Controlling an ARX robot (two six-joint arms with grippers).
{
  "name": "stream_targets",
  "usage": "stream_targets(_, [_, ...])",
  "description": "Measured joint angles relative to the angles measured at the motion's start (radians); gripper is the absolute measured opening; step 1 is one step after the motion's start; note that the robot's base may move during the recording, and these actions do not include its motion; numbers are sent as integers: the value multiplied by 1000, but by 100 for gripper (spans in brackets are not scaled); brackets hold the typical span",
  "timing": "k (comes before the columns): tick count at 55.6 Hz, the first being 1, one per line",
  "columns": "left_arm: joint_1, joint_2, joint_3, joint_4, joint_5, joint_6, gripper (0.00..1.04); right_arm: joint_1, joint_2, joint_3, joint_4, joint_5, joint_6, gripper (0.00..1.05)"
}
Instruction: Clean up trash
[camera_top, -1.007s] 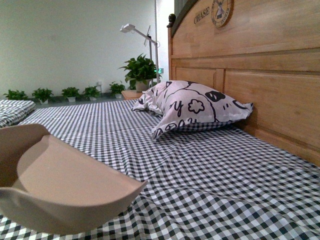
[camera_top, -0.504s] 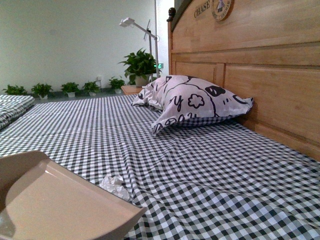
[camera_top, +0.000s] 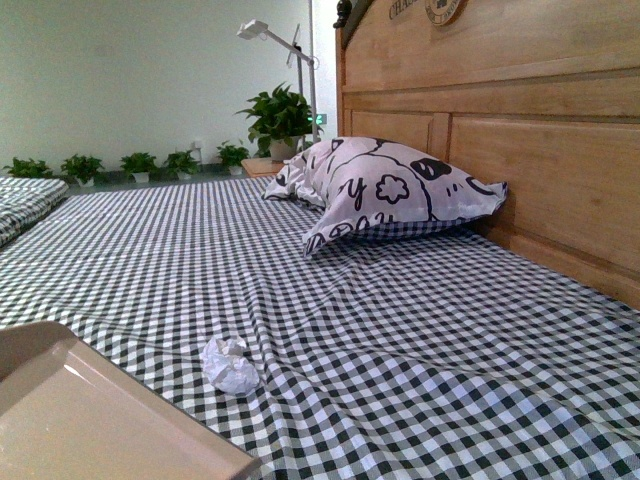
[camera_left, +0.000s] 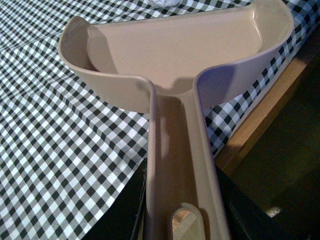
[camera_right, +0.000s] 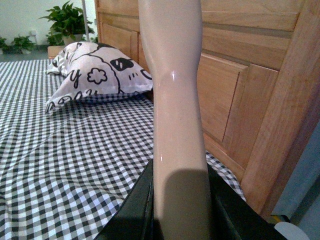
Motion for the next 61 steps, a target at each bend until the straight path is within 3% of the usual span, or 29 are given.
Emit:
stream_targets(41, [-43,246,-26,254,-47,17,28,0,0,0,0,0,0,21])
stream_targets(61, [-27,289,-31,222,-44,16,28,0,0,0,0,0,0,21])
